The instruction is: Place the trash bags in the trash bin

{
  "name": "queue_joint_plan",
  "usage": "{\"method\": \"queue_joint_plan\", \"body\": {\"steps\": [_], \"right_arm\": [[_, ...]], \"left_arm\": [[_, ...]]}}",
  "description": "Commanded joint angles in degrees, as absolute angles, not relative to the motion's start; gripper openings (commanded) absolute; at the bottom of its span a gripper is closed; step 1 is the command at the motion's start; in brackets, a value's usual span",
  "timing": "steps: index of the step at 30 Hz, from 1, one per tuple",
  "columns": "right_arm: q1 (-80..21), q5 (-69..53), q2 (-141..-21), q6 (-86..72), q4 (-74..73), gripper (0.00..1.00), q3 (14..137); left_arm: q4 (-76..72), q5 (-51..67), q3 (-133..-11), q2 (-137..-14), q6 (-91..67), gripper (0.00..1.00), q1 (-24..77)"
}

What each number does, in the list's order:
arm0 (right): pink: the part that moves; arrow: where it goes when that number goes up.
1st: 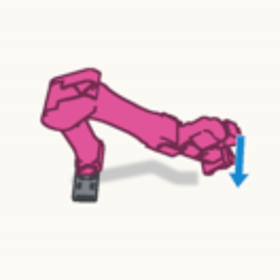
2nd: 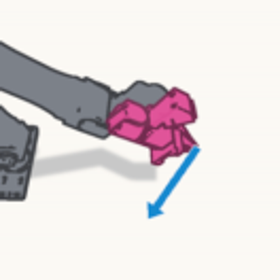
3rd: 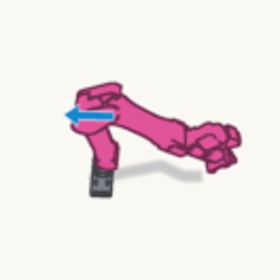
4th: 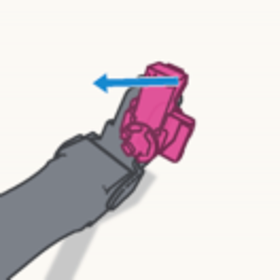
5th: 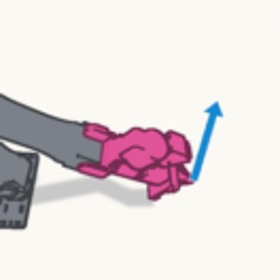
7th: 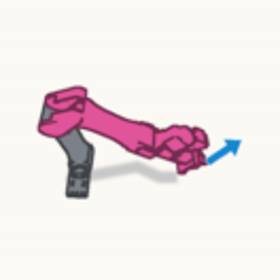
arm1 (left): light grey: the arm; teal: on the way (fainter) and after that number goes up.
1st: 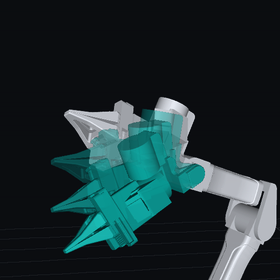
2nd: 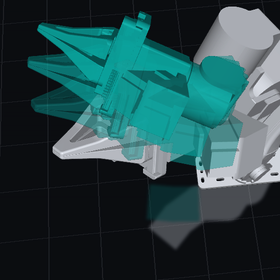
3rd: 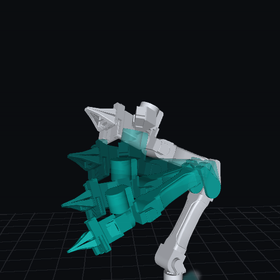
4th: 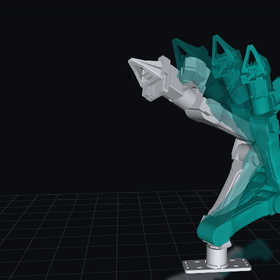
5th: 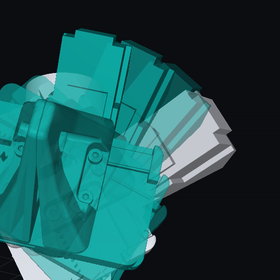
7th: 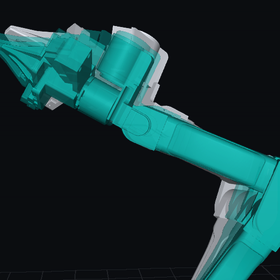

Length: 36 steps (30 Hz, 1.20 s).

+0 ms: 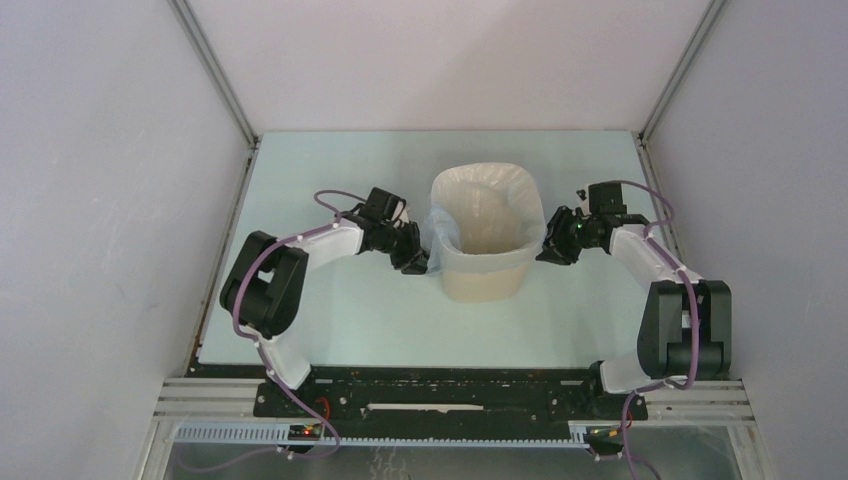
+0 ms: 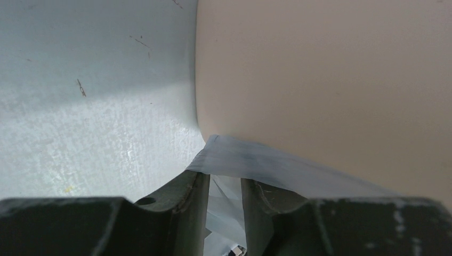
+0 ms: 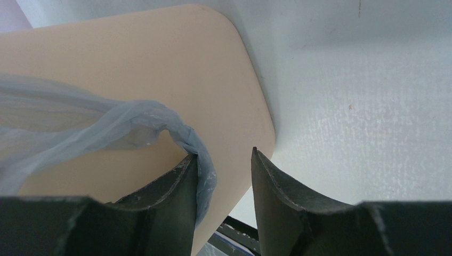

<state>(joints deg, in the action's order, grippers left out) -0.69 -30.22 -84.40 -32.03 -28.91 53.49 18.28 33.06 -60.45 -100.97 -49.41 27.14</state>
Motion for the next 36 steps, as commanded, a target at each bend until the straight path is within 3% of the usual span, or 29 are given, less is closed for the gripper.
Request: {"method": "queue_joint_plan", "body": {"steps": [1,7,11,18,24,32,36], "right_arm": [[-0.49,-33.99,-82.47,-29.11,-34.18,0.49,55.09],[5.11,-30.61,-73.64,-22.6,-46.68,0.66,62.06],[8.37,-28.03,-69.22,-20.02,-54.27,0.75,68.39],[9.18,-26.84,-68.29,-21.59,-60.91,0.84,83.37],[-1.51,-26.11,-71.57,-26.15,-59.9,0.83,98.74],[-21.81,-21.29,-80.44,-29.81,-51.77,0.74,99.95],[-29.89,-6.7,-86.16,-26.73,-54.5,0.73,99.74]], "left_arm": [[20.09,32.95,-65.57,-99.28,-44.51,0.36,28.65],[28.15,31.81,-67.22,-95.18,-37.91,0.49,28.65],[30.7,32.74,-68.75,-95.15,-35.9,0.52,28.65],[30.94,33.22,-68.37,-95.52,-35.34,0.55,28.65],[30.88,33.06,-67.17,-95.89,-35.07,0.57,28.65],[30.59,32.96,-67.43,-96.26,-35.4,0.59,28.65],[30.82,32.81,-67.41,-96.08,-35.51,0.61,28.65]]}}
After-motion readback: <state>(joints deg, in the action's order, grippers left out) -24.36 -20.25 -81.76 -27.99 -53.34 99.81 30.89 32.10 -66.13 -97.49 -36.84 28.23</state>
